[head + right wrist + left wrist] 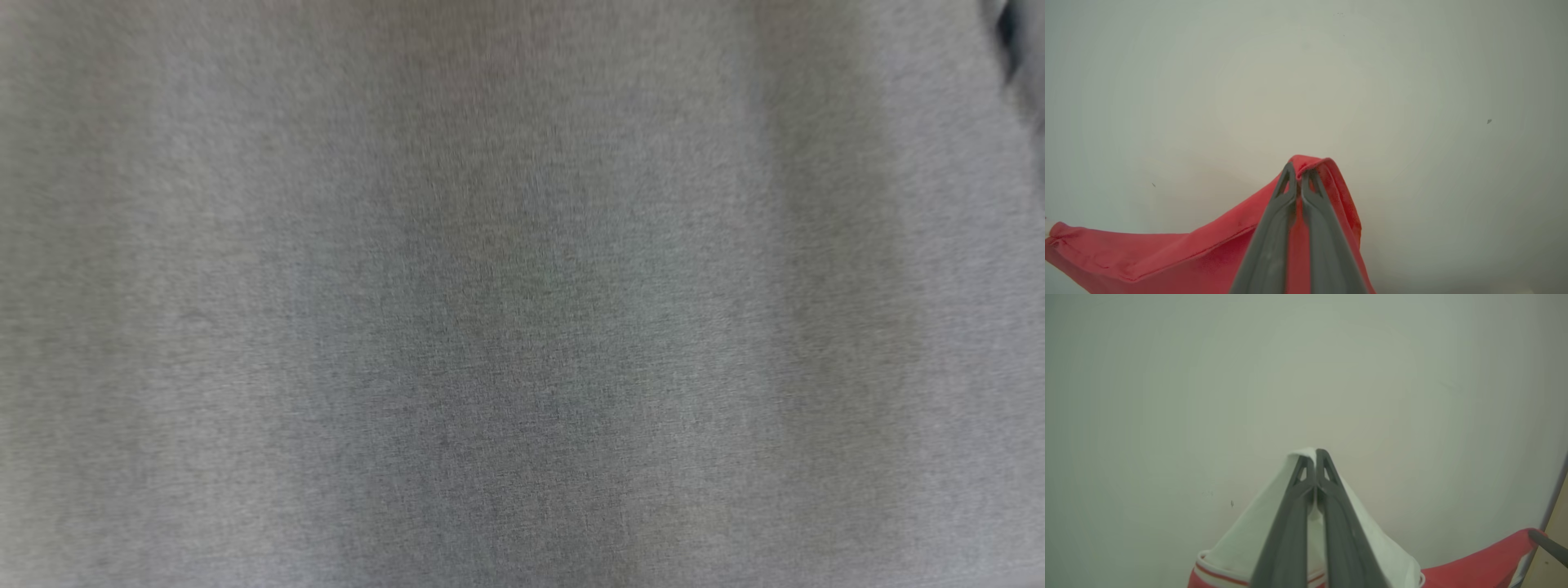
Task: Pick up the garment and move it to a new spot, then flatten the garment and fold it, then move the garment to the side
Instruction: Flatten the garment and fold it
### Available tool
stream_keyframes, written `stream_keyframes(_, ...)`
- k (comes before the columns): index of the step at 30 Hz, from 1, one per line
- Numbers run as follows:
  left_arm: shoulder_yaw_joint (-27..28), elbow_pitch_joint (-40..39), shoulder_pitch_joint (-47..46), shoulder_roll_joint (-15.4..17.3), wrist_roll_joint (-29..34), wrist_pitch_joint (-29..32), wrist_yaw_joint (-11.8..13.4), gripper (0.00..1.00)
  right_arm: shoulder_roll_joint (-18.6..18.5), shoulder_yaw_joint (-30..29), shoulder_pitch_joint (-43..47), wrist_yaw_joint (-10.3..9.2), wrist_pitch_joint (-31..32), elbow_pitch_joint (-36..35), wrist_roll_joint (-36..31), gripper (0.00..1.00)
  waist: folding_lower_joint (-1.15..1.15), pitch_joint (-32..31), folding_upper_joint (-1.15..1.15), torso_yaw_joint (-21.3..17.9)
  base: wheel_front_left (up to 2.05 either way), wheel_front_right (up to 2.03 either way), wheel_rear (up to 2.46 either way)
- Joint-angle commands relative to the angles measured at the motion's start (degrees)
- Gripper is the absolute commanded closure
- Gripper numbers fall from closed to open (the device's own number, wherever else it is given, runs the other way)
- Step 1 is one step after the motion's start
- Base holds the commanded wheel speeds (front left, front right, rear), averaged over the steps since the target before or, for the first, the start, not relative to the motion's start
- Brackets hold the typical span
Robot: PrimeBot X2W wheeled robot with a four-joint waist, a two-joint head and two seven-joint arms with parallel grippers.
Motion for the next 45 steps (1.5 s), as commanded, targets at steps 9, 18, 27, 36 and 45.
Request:
stream_keyframes(9,7.6,-20.0,31.4,6.2,-0.9,-1.5,4.9,1.00,-3.7,4.0,25.4,-0.13,-1.4,-13.6,8.0,1.00,0.00,-11.1,0.00,0.5,0.00,0.00,0.00)
stream_keyframes(18,19.2,-46.3,73.1,4.6,2.2,-1.4,14.5,1.00,-6.8,2.5,56.0,-0.13,-0.5,-26.8,11.5,1.00,0.00,-17.4,0.00,1.3,0.00,0.00,0.00)
stream_keyframes(27,22.6,-52.9,97.4,-2.5,3.1,-1.4,15.9,1.00,-5.2,-3.0,75.9,-0.13,1.4,-32.0,9.2,1.00,0.00,-19.8,0.00,2.1,0.00,0.00,0.00)
stream_keyframes(36,23.6,-50.0,110.1,-9.6,6.3,-1.4,13.5,1.00,-3.0,-8.2,89.3,-0.13,2.9,-34.7,4.3,1.00,0.00,-23.7,0.00,2.8,0.00,0.00,0.00)
stream_keyframes(45,22.6,-50.4,114.2,-10.1,8.2,-1.4,12.2,1.00,0.3,-14.9,98.4,-0.13,9.1,-41.2,-1.7,1.00,0.00,-24.6,0.00,2.8,0.00,0.00,0.00)
